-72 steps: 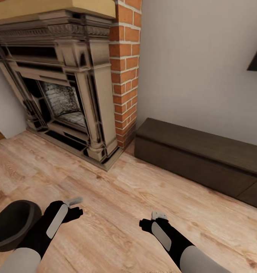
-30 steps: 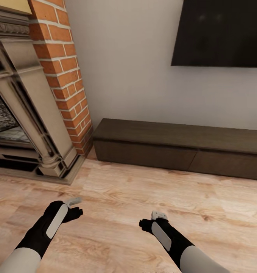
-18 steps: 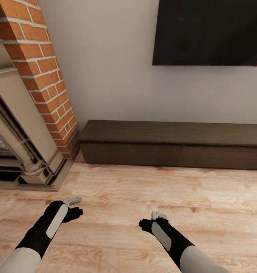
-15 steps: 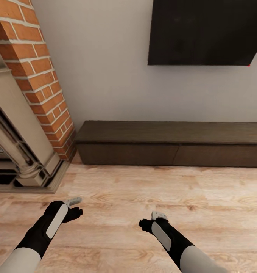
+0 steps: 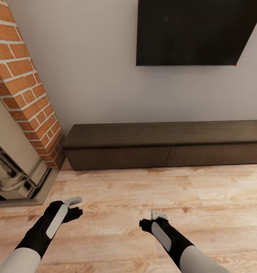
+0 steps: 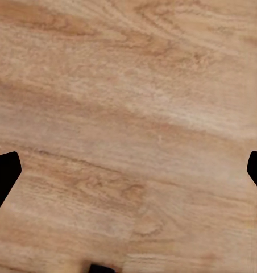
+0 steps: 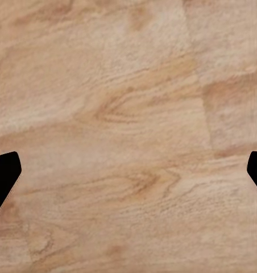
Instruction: Place each of the two pumpkins and all three candles from the living room inside a cabinet in the living room (use any cabinet), then make sure every cabinet is closed, and position the cauldron so it is next to a table in the living room.
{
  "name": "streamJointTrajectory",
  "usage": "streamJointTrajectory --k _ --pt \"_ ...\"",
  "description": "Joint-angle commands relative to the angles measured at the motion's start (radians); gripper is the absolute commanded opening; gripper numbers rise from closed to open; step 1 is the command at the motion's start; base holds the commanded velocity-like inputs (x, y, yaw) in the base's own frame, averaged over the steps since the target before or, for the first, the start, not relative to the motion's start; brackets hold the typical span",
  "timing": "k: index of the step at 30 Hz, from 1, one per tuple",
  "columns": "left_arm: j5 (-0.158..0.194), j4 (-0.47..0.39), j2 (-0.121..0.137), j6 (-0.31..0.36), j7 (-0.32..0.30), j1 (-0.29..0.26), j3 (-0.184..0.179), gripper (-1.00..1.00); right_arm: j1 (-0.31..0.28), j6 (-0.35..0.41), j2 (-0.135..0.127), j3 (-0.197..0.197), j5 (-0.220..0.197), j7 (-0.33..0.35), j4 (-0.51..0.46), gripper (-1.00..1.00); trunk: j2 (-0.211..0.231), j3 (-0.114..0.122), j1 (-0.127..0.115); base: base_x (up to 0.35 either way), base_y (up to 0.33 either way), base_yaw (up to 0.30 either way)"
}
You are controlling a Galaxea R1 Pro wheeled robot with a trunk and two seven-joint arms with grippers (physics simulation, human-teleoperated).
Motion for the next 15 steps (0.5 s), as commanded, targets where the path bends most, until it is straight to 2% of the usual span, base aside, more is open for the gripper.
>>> streamJointTrajectory --k 1,9,15 --pt "0.01 -0.001 0.001 0.002 0.01 -0.001 -0.004 1.0 -0.001 0.002 -0.001 0.006 -0.007 -0.009 -0.002 1.0 0.0 -0.001 0.0 0.113 0.0 -0.005" --pt "0.008 -0.001 0.002 0.002 0.009 -0.001 -0.002 1.0 -0.001 0.002 0.0 0.006 -0.004 -0.011 -0.003 1.0 0.0 -0.001 0.0 0.046 -0.016 -0.001" --pt "0.009 -0.001 0.001 0.002 0.009 -0.001 -0.003 1.0 -0.001 0.002 0.0 0.002 -0.014 -0.011 -0.003 1.0 0.0 -0.001 0.0 0.169 -0.084 0.087"
